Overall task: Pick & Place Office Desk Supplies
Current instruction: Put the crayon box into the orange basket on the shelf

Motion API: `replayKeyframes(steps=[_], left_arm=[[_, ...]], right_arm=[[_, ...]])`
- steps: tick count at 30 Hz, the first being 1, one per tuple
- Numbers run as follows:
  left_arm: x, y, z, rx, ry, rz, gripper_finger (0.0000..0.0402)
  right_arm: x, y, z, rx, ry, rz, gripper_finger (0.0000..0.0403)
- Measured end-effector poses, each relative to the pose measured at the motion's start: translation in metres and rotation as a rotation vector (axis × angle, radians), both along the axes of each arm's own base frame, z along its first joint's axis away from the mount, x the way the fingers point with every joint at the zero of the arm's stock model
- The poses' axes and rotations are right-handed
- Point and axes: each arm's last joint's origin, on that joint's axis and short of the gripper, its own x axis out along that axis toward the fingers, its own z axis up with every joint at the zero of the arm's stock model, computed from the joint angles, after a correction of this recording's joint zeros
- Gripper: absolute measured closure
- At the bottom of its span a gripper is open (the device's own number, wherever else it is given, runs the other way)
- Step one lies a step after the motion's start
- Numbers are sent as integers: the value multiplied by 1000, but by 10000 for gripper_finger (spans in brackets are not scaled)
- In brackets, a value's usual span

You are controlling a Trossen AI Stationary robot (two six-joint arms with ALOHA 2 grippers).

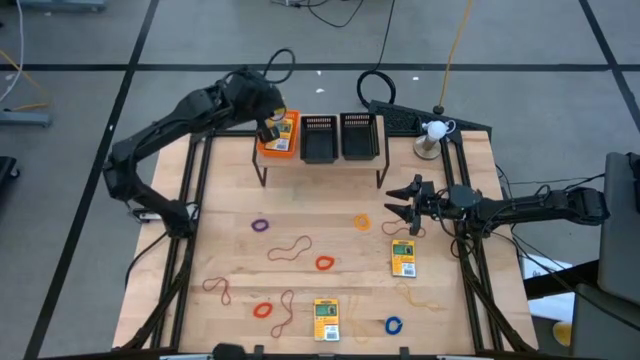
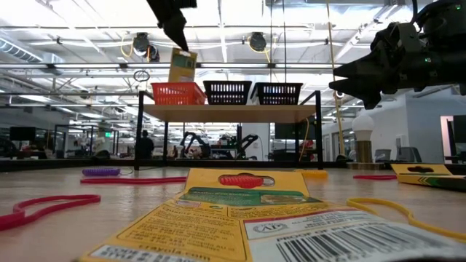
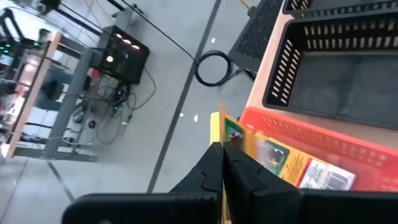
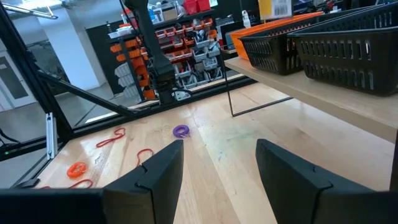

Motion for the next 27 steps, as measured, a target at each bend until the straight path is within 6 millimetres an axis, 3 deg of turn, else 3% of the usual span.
replayKeyframes(steps=[11, 27], left_arm=[[8, 28, -21, -35, 75, 7, 402], [5, 31, -21, -33, 86, -19, 401]], right_arm=[[0, 0, -1, -2, 13, 0, 211], [0, 0, -1, 8, 11, -1, 211]])
